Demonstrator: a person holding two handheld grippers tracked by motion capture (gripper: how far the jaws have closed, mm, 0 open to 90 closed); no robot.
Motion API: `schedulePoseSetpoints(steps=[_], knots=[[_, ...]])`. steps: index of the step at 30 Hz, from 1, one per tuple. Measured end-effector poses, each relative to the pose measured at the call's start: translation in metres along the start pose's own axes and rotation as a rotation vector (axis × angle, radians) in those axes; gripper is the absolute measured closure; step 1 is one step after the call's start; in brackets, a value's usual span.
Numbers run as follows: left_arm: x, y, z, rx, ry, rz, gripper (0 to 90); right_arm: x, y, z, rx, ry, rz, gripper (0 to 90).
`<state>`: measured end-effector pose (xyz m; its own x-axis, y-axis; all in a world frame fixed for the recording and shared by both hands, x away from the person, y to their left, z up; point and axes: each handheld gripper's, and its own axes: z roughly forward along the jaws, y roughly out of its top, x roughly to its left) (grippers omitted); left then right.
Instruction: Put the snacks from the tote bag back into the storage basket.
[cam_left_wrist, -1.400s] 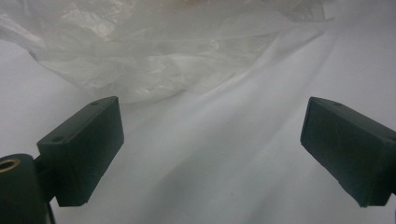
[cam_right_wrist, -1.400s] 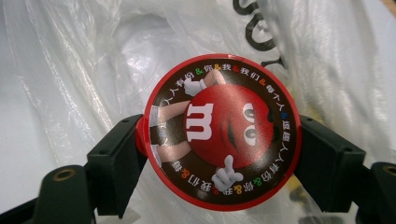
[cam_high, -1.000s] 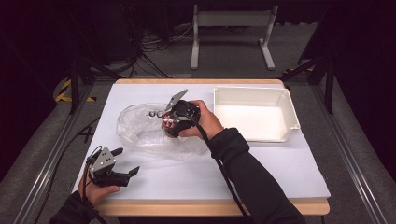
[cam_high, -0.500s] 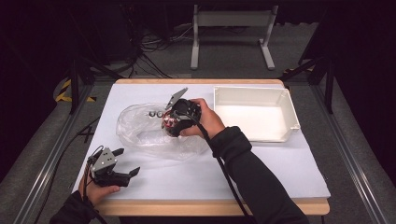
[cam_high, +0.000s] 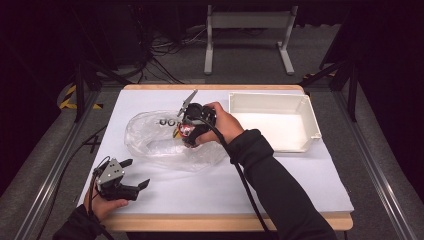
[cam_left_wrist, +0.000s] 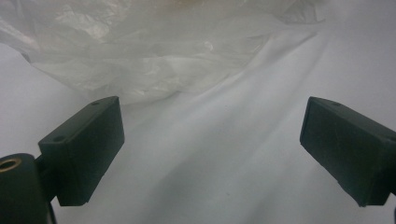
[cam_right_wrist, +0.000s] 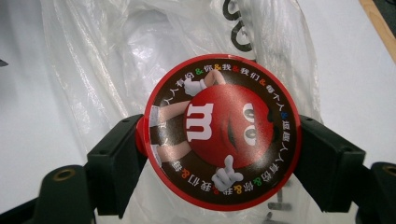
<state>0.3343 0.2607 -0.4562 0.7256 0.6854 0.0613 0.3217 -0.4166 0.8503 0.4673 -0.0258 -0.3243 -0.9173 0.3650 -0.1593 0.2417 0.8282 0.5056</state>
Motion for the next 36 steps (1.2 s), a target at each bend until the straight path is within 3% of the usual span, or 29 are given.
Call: schedulePoseSetpoints(steps=[10, 25, 36], knots=[[0.001, 0.000, 0.000, 0.002, -0.003, -0.001, 7.2, 0.005, 0.002, -0.012, -0.022, -0.012, -0.009, 22.7], [0.001, 0.000, 0.000, 0.001, -0.010, -0.001, 7.1, -0.002, -0.001, -0.039, -0.072, -0.044, 0.001, 22.7], [0.002, 0.000, 0.000, 0.002, -0.012, -0.002, 7.1, -0.008, -0.011, -0.059, -0.058, -0.062, 0.007, 22.7]])
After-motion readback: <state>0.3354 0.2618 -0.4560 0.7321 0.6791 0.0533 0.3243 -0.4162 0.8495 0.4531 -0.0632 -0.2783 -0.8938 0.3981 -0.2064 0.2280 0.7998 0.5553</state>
